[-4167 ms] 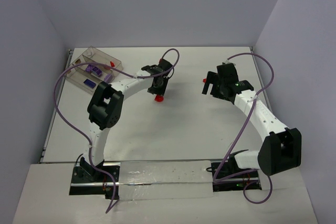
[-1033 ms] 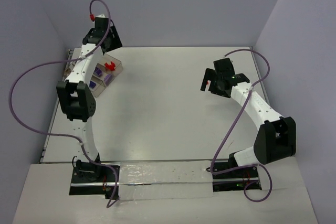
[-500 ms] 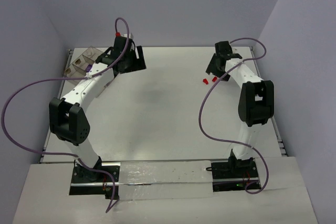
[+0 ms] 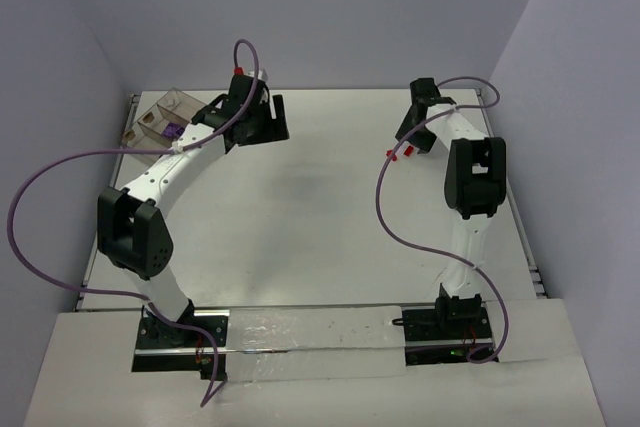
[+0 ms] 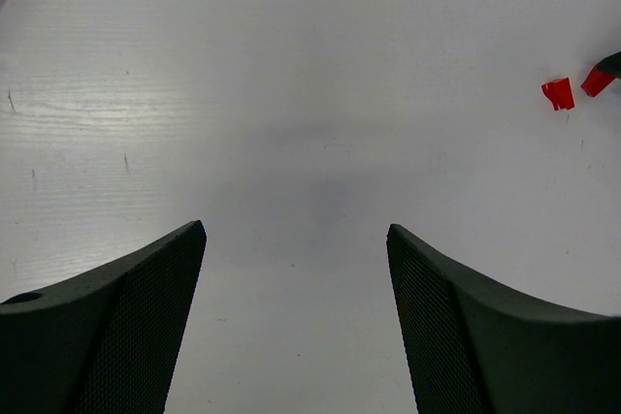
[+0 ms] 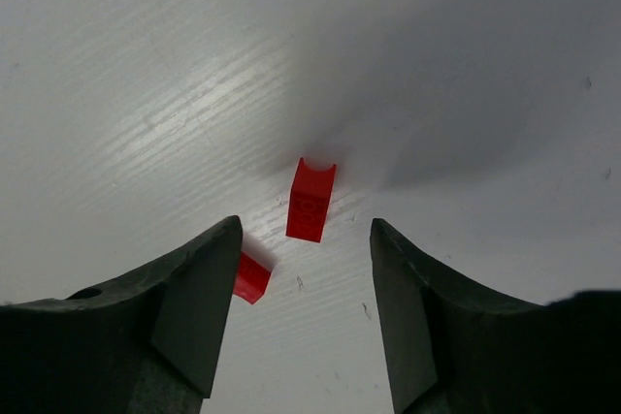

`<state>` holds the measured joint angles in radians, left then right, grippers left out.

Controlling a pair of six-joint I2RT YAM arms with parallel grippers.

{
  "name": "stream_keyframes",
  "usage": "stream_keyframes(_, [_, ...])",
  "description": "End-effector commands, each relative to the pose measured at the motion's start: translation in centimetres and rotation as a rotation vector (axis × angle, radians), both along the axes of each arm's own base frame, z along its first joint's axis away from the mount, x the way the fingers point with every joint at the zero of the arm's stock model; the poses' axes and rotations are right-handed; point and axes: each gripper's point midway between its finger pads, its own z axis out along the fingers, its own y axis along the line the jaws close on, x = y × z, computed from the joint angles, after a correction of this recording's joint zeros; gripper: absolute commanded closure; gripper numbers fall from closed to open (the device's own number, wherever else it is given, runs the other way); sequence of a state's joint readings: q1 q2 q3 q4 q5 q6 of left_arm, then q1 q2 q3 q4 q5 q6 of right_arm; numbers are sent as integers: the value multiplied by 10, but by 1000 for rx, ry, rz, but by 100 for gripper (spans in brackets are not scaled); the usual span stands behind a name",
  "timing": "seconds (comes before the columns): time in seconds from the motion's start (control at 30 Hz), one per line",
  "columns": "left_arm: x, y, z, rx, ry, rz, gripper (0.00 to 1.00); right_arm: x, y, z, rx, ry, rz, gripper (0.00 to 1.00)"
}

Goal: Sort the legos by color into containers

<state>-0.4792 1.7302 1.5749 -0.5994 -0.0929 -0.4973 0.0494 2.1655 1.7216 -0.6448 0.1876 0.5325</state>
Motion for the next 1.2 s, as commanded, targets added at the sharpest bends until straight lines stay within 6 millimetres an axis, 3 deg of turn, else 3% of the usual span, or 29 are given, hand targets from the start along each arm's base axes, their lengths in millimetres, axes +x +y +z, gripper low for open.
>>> stream_keyframes(0.0, [5,-12,29,-39,-61,-9,18,10,-2,2,0,-8,-10,46])
stream_keyframes(0.37, [9,-26,31,-62,-64,-19,18,6,-4,-13,-13,20,-9,66])
stream_keyframes(0.47, [6,-27,28,-47,-58,-25,18,5,-3,-5,-11,-1,-3,77])
stream_keyframes(0.6, [3,-19,23,-18,-51,-8,18,5,8,32,-6,-76,38,82])
stream_keyframes(0.7, [3,-9,22,13,-61,31,18,1,38,68,3,-164,127,82])
stream_keyframes(0.8, [5,7,19,59,-70,90,18,-10,95,99,48,-256,283,82])
stream_keyframes(0.83, [5,9,18,64,-68,101,18,-13,102,104,53,-268,300,82])
stream_keyframes(0.87, [5,15,18,75,-66,123,18,-19,125,106,56,-273,353,82])
stream_keyframes(1.0, [6,41,21,56,-56,236,18,-48,218,92,50,-227,542,81])
stream_keyframes(1.13, [4,79,24,0,-37,355,18,-63,277,65,90,-172,637,81])
stream_keyframes(1.17, [3,80,29,-11,-48,356,18,-67,285,64,94,-170,651,81])
